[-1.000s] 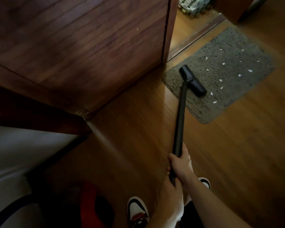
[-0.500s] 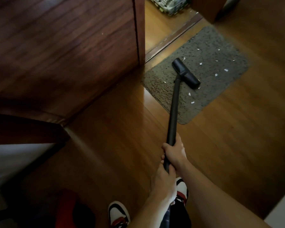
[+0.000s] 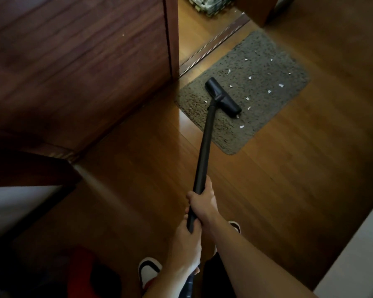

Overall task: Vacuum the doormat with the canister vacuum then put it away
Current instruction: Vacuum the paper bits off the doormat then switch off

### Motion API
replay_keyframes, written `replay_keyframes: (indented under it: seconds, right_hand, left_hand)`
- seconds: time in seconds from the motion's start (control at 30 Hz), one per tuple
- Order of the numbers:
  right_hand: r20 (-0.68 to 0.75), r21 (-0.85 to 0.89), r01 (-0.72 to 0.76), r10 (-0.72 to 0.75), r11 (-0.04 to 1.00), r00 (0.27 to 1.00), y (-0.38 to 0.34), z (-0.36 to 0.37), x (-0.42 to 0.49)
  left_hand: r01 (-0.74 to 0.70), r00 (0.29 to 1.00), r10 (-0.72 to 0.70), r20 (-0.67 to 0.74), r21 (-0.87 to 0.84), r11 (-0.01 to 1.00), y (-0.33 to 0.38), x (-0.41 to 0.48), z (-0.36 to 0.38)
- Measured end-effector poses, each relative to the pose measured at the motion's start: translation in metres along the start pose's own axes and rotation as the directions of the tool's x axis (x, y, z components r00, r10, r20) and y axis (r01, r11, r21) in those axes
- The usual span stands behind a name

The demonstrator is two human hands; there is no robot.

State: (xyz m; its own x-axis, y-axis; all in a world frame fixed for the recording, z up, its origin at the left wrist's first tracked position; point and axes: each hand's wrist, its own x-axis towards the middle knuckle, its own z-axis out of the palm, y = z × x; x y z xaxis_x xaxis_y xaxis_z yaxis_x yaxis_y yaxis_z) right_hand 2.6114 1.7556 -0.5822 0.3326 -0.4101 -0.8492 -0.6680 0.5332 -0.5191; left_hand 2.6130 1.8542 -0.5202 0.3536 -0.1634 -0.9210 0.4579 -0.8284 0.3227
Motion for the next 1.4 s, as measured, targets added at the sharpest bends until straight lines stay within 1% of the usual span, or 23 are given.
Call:
replay_keyframes:
  seconds: [0.1, 0.27, 0.37, 0.47, 0.57, 0.77, 0.83, 0.93, 1.03, 1.13, 1.3, 1.4]
  right_hand:
    - [-0.013, 0.042, 0.014, -0.013, 0.999, 1.0, 0.005, 0.024, -0.01]
    - [-0.082, 0.143, 0.048, -0.037, 0.989, 0.996, 0.019, 0.065, -0.022]
    - [-0.103, 0.137, 0.044, -0.03, 0.99, 0.994, 0.032, 0.086, -0.027]
    - [-0.11, 0.134, 0.034, -0.019, 0.99, 0.994, 0.042, 0.101, -0.034]
    - [-0.112, 0.092, 0.045, -0.034, 0.995, 0.993, 0.051, 0.11, -0.038]
    - [-0.046, 0.069, -0.001, 0.005, 0.998, 0.999, 0.067, 0.122, -0.042]
    - [-0.023, 0.07, -0.002, 0.004, 0.998, 1.0, 0.067, 0.122, -0.041]
    - [-0.017, 0.076, 0.003, -0.001, 0.997, 1.0, 0.059, 0.114, -0.033]
    - [-0.018, 0.066, 0.032, -0.03, 0.997, 0.999, 0.046, 0.097, -0.022]
    - [-0.028, 0.049, 0.059, -0.057, 0.997, 0.998, 0.03, 0.075, -0.008]
    - [-0.049, 0.075, 0.058, -0.054, 0.995, 0.997, -0.001, 0.034, 0.017]
    - [-0.062, 0.098, 0.044, -0.038, 0.994, 0.997, -0.022, 0.011, 0.028]
  left_hand:
    - [-0.025, 0.999, 0.025, -0.021, 0.02, 0.999, -0.015, -0.006, -0.022]
    - [-0.151, 0.986, 0.159, -0.046, 0.143, 0.978, -0.042, -0.007, -0.058]
    - [-0.197, 0.976, 0.209, -0.054, 0.173, 0.965, -0.061, -0.007, -0.074]
    - [-0.205, 0.974, 0.22, -0.056, 0.195, 0.959, -0.081, -0.006, -0.082]
    - [-0.217, 0.971, 0.232, -0.052, 0.209, 0.954, -0.095, -0.005, -0.086]
    - [-0.149, 0.986, 0.161, -0.049, 0.189, 0.971, -0.108, -0.013, -0.09]
    - [-0.171, 0.981, 0.188, -0.055, 0.227, 0.959, -0.106, -0.014, -0.09]
    - [-0.146, 0.983, 0.164, -0.083, 0.191, 0.971, -0.095, -0.009, -0.084]
    - [-0.164, 0.978, 0.188, -0.089, 0.222, 0.961, -0.078, 0.0, -0.072]
    - [-0.16, 0.977, 0.183, -0.113, 0.182, 0.97, -0.054, 0.005, -0.055]
    - [-0.117, 0.987, 0.129, -0.092, 0.13, 0.985, -0.005, 0.015, -0.027]
    - [-0.13, 0.983, 0.153, -0.101, 0.199, 0.971, 0.018, 0.019, -0.013]
